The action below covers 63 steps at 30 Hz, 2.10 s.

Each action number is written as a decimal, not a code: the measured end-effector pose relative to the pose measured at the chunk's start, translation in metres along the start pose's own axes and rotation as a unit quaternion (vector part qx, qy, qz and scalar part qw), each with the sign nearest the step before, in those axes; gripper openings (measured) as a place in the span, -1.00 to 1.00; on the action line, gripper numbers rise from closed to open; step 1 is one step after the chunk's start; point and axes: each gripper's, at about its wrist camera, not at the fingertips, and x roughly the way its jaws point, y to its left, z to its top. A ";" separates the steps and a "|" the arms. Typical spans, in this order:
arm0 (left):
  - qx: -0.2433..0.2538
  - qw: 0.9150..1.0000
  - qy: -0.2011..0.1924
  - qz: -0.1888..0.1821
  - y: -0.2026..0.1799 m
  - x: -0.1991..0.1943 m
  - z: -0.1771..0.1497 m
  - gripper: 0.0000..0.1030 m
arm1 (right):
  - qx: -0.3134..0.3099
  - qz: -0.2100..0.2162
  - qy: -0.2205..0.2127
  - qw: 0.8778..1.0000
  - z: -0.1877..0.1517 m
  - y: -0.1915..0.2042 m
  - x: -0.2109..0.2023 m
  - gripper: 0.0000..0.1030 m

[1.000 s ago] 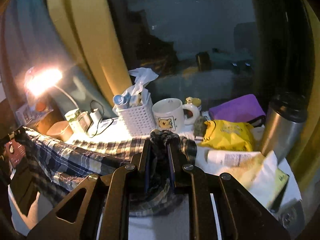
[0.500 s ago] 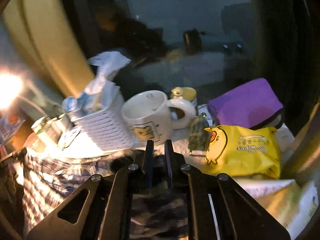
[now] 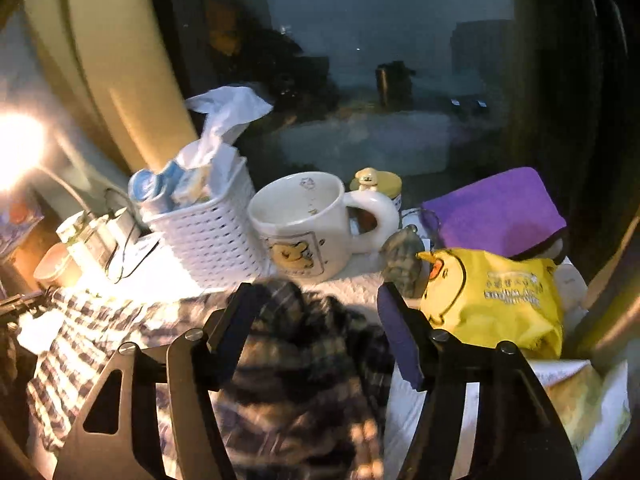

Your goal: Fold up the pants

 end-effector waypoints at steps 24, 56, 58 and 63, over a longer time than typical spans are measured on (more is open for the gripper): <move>0.006 0.996 0.066 0.059 0.021 0.083 0.049 -0.16 | -0.197 -0.017 0.099 0.975 -0.011 0.119 0.070 0.32; -0.131 0.985 0.110 0.012 -0.007 -0.067 -0.120 -0.09 | -0.176 0.127 0.100 0.971 -0.109 0.199 -0.045 0.34; -0.135 0.987 0.091 0.004 -0.007 -0.073 -0.126 -0.09 | -0.200 0.158 0.104 0.961 -0.122 0.235 -0.048 0.34; -0.136 0.988 0.072 -0.016 -0.008 -0.076 -0.132 -0.10 | -0.242 0.204 0.109 0.942 -0.143 0.293 -0.051 0.31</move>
